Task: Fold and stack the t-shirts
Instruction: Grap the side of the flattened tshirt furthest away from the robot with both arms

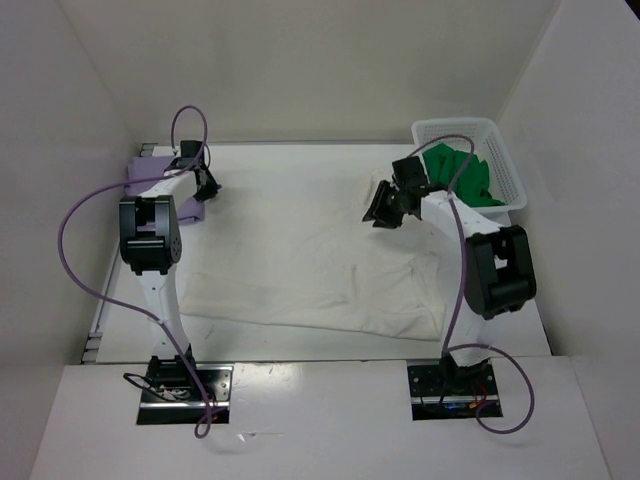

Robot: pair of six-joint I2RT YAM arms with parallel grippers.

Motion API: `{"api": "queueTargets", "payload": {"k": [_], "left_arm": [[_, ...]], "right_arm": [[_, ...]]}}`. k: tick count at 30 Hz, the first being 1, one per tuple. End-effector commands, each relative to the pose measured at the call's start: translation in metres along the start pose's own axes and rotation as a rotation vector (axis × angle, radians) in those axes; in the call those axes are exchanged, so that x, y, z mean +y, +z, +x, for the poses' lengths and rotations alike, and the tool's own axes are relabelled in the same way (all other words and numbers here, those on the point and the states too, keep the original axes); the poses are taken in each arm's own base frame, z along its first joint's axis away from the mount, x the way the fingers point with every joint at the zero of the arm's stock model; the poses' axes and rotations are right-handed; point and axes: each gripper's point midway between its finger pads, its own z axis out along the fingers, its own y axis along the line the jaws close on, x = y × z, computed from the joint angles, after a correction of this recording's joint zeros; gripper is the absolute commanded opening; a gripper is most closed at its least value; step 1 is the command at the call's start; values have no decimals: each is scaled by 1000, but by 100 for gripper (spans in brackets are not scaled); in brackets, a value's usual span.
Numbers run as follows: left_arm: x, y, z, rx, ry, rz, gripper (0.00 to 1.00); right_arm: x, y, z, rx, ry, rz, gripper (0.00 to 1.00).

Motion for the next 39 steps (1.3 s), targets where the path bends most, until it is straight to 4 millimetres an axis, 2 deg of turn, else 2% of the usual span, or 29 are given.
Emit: {"api": "queueTargets", "payload": {"k": [1,2,3,4,5,6,7,8,9,10,11,12,13,14,15,16,17,19,22,23,25,27,34,38,39], "left_arm": [[-11,-26,-15,-46,8,58,4],[-15,-30,-14,-50,7,88,4],[-19,-42,-20,-71,-7,111,4],[-16,-43,-15,-67,-21,110,2],[-19,-47,-16,-71,-21,126,1],[-20,-53,-18,-79,-31,131,1],[-22,-57,-23,-96,-33,141,1],[-21,-55,-20,-94,-33,139,0],[-21,-58,-19,-90,-32,148,0],[-22,-58,-21,-98,-33,153,0],[-23,-62,-24,-106,-33,157,0],[-25,-62,-23,-102,-33,165,0],[-25,-62,-23,-102,-33,165,0],[-25,-62,-23,-102,-33,165,0],[-25,-62,-23,-102,-33,165,0],[-29,-64,-26,-104,-32,180,0],[-29,-64,-26,-104,-32,180,0],[-31,-61,-21,-83,-40,194,0],[-32,-56,-18,-71,-39,200,0],[-34,-57,-22,-79,-40,204,0],[-34,-57,-22,-79,-40,204,0],[-34,-57,-22,-79,-40,204,0],[-36,-58,-21,-74,-49,213,0],[-35,-54,-18,-66,-49,208,0],[-35,-54,-18,-66,-49,208,0]], "right_arm": [[-9,6,-87,-208,-19,65,43],[-18,6,-103,-238,-2,89,43],[-17,13,-124,-268,-11,98,43],[-24,15,-139,-305,0,136,43],[-19,8,-166,-356,6,134,34],[-24,25,-171,-347,10,151,29],[-26,29,-181,-370,2,170,23],[-15,25,-202,-413,-2,156,15],[-26,48,-198,-368,5,184,2],[-28,56,-203,-368,7,201,0],[-21,51,-225,-418,-3,206,0],[-24,57,-228,-414,-12,225,2],[-33,79,-217,-365,-24,263,5],[-29,76,-232,-402,-39,269,11],[-25,82,-232,-399,-55,275,27],[-24,88,-228,-384,-70,291,32],[-27,95,-238,-406,-80,309,36],[-27,104,-243,-402,-80,312,40],[-27,124,-243,-369,-107,327,42],[-15,112,-252,-392,-109,303,44],[-37,141,-231,-318,-117,332,44],[-32,149,-228,-322,-125,313,45],[-35,158,-224,-304,-135,308,45],[-34,163,-217,-284,-150,314,39],[-34,163,-217,-284,-150,314,34]]}}
